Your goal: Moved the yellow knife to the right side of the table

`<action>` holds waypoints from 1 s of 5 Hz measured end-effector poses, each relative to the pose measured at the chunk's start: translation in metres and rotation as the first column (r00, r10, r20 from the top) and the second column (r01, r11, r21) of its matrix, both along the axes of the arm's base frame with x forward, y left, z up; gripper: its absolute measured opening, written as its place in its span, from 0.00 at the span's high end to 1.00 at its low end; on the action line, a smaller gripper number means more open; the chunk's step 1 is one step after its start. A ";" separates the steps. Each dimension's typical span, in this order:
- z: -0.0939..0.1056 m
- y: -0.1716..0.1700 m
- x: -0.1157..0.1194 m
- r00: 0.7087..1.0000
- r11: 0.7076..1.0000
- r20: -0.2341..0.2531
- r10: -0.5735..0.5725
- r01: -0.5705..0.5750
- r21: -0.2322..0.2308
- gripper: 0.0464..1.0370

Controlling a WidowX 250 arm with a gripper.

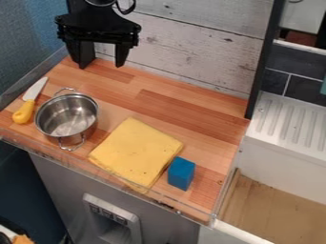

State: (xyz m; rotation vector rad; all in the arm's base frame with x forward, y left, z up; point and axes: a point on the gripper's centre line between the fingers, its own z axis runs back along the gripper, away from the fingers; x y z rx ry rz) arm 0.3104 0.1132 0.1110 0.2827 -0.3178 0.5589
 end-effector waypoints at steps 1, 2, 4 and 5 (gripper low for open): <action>-0.012 0.000 -0.002 0.999 1.000 -0.038 -0.002 0.001 -0.010 0.04; -0.019 0.022 -0.008 0.998 0.999 -0.049 0.039 -0.040 -0.013 0.04; -0.049 0.080 -0.026 0.982 0.987 -0.102 0.157 -0.158 -0.009 0.04; -0.063 0.107 -0.033 0.968 0.976 -0.129 0.214 -0.217 -0.016 0.04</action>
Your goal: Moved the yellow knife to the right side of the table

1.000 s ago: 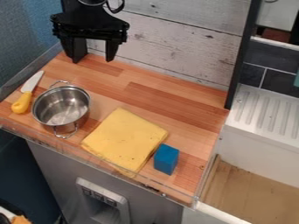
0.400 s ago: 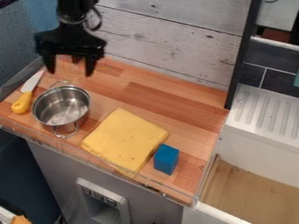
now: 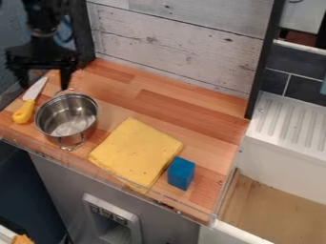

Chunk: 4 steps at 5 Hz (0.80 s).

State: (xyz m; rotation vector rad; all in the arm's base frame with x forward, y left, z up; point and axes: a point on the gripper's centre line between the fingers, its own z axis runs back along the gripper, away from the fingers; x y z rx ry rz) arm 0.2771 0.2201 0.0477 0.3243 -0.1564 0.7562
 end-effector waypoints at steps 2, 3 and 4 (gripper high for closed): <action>-0.024 0.031 -0.012 0.994 0.991 -0.020 0.110 -0.112 -0.069 0.04; -0.038 0.040 -0.015 0.992 0.985 -0.022 0.127 -0.129 -0.118 0.04; -0.044 0.043 -0.014 0.991 0.978 -0.029 0.129 -0.132 -0.161 0.04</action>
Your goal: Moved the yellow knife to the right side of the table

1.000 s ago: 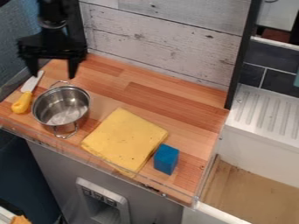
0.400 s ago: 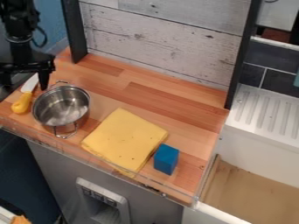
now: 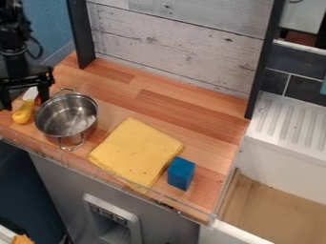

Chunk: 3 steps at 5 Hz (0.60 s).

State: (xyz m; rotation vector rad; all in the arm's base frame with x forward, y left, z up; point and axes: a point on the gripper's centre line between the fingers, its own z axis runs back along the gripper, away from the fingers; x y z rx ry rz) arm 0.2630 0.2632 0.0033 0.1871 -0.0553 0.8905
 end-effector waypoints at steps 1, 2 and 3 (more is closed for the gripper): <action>-0.015 -0.004 0.004 1.000 0.999 -0.005 -0.010 0.010 -0.052 0.04; -0.017 -0.002 0.006 1.000 0.998 -0.010 -0.017 0.016 -0.068 0.04; -0.019 -0.001 0.007 1.000 0.996 -0.006 -0.007 0.007 -0.086 0.09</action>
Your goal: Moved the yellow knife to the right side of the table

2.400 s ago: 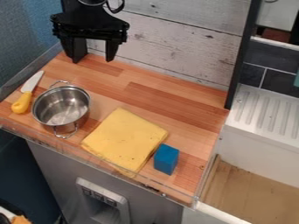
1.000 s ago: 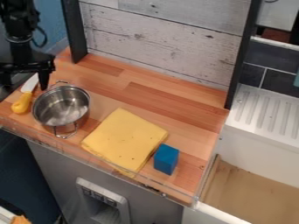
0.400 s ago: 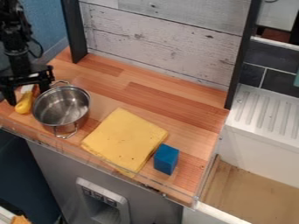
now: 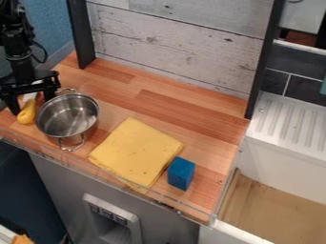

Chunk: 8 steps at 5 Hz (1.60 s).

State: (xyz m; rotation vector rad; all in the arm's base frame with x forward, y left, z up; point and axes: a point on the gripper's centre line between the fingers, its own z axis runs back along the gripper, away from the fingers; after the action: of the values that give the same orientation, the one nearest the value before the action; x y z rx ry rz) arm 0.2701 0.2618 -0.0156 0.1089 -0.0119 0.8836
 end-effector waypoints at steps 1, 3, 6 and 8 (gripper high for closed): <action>-0.002 -0.002 0.001 1.000 1.000 0.015 -0.005 0.005 0.000 0.39; 0.005 -0.007 -0.008 1.000 1.000 0.021 -0.012 0.012 0.006 0.69; 0.070 -0.016 -0.017 0.992 0.992 0.117 -0.047 0.033 0.122 0.69; 0.099 -0.064 0.007 0.971 0.985 0.196 -0.137 0.113 0.128 0.69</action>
State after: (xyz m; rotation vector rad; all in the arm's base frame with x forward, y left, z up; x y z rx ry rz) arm 0.2772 0.1979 0.0838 0.1245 -0.2602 0.7642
